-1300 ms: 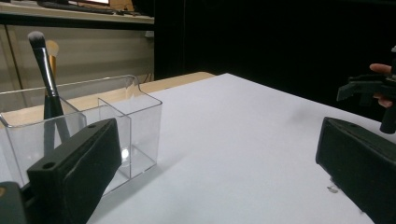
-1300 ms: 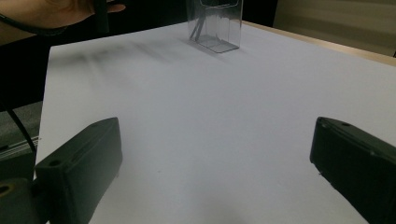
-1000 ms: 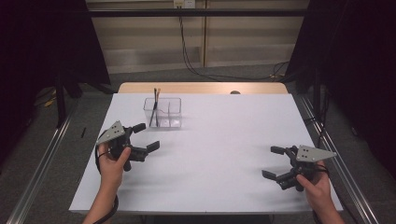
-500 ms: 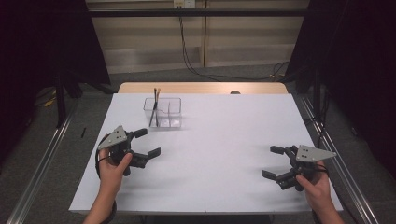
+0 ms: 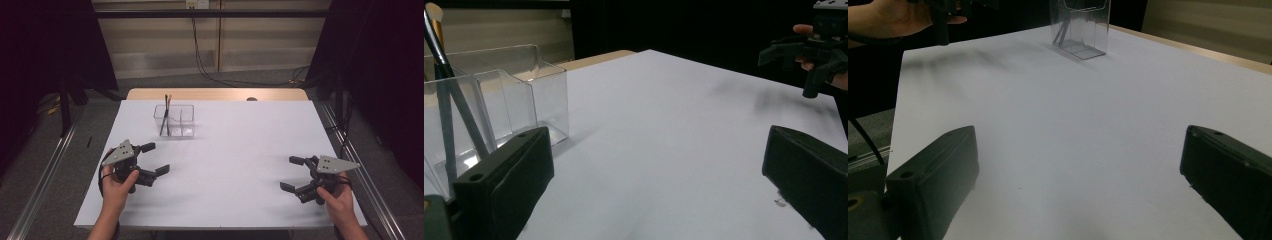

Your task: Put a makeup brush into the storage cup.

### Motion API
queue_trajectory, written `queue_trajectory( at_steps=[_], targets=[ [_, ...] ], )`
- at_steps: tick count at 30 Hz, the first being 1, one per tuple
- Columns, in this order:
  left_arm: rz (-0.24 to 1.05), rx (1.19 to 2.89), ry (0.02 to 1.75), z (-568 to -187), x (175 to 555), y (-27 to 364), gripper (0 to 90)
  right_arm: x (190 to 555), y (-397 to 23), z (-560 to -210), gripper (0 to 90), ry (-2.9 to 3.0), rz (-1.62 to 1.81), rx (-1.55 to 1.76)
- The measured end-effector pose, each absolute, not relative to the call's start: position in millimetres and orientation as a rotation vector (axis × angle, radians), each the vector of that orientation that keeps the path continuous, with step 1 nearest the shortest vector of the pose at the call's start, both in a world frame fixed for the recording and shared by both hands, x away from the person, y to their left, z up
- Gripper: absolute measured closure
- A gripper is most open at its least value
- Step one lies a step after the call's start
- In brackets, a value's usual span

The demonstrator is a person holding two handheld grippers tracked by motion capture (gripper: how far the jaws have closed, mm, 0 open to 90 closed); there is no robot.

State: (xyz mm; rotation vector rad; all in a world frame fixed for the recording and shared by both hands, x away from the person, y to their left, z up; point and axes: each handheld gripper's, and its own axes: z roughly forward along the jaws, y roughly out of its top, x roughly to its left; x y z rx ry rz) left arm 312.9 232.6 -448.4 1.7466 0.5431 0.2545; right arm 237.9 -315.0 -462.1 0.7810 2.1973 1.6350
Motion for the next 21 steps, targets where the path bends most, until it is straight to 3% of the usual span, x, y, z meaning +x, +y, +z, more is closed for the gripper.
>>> queue_trajectory(
  at_steps=[21],
  targets=[
    [0.279,1.754,0.565,-451,299,255,0.1,238,-314,-462,2.0,2.197,1.637,0.778]
  ],
)
